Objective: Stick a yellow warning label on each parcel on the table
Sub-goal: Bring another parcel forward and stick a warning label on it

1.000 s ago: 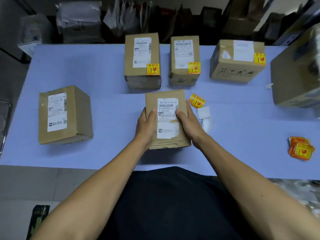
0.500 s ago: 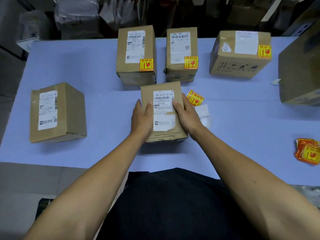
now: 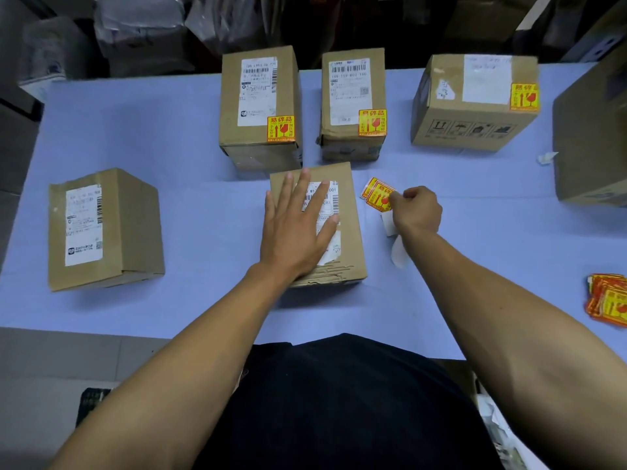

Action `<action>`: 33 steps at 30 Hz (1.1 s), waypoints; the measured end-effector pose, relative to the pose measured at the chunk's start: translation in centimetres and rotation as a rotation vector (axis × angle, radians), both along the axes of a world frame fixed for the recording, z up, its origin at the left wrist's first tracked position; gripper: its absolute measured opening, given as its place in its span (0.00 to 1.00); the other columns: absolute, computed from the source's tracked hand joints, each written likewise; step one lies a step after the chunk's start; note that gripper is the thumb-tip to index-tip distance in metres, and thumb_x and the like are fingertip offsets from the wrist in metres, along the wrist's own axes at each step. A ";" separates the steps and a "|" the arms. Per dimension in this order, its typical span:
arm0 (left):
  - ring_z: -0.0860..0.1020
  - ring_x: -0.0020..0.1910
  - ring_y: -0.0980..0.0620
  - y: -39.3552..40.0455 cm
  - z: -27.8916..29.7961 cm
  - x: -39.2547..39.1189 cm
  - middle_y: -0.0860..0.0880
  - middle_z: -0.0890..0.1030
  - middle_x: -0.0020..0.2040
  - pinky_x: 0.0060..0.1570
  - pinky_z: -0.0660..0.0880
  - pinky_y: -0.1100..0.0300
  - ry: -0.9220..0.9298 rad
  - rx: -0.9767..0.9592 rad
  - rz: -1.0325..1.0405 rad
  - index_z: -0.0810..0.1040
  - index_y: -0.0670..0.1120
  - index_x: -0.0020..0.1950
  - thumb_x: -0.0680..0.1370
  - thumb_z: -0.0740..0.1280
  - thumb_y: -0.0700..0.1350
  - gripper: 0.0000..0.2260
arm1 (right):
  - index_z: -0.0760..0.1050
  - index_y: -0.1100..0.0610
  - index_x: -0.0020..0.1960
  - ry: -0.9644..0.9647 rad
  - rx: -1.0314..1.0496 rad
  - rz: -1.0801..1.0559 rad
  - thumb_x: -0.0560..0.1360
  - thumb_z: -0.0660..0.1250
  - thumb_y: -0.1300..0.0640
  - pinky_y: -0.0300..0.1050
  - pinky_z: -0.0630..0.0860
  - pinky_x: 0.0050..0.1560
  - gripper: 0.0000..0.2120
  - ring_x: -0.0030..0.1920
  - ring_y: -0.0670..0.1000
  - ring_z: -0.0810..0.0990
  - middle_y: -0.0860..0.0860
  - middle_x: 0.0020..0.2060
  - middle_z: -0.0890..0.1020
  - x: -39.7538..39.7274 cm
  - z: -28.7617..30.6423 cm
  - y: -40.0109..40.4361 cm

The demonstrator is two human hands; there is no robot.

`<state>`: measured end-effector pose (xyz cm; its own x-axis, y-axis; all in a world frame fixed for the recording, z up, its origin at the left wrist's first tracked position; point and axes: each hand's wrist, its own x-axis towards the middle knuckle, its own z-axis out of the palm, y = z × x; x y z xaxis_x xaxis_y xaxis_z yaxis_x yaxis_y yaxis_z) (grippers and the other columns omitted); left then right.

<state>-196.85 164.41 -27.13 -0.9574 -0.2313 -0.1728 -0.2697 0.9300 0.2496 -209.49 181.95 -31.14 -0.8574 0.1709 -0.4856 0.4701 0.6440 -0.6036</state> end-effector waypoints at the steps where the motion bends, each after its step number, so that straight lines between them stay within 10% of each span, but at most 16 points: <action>1: 0.43 0.81 0.48 0.1 0.0 0.0 0.50 0.48 0.83 0.77 0.40 0.44 0.001 -0.003 0.003 0.54 0.56 0.81 0.81 0.49 0.63 0.28 | 0.77 0.58 0.62 -0.004 0.002 -0.008 0.78 0.69 0.49 0.48 0.73 0.58 0.17 0.63 0.57 0.78 0.55 0.60 0.82 0.0 -0.1 -0.2; 23: 0.47 0.81 0.46 0.5 0.9 0.0 0.48 0.52 0.82 0.77 0.42 0.44 0.052 0.078 0.023 0.60 0.52 0.80 0.83 0.57 0.58 0.26 | 0.78 0.53 0.39 0.001 -0.355 -0.070 0.74 0.73 0.60 0.37 0.72 0.40 0.07 0.39 0.47 0.77 0.46 0.36 0.80 0.7 3.6 1.0; 29: 0.75 0.67 0.49 2.5 4.2 -0.8 0.46 0.78 0.68 0.70 0.68 0.56 0.232 0.544 0.121 0.76 0.45 0.68 0.79 0.68 0.51 0.19 | 0.78 0.55 0.42 -0.056 -0.713 0.103 0.75 0.73 0.61 0.33 0.69 0.32 0.06 0.32 0.43 0.74 0.48 0.34 0.78 3.0 9.1 1.8; 33: 0.84 0.42 0.55 3.6 6.2 -1.5 0.48 0.85 0.45 0.44 0.81 0.60 0.165 1.105 0.357 0.79 0.45 0.52 0.78 0.71 0.41 0.05 | 0.78 0.56 0.42 -0.135 -0.820 0.168 0.75 0.73 0.63 0.36 0.70 0.33 0.06 0.32 0.46 0.74 0.51 0.35 0.78 4.0 10.4 1.5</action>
<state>-198.35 168.00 -20.95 -0.8980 -0.2935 -0.3278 -0.3604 0.0633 0.9307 -205.50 183.41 -20.70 -0.7654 -0.4046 -0.5006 0.5093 0.0948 -0.8554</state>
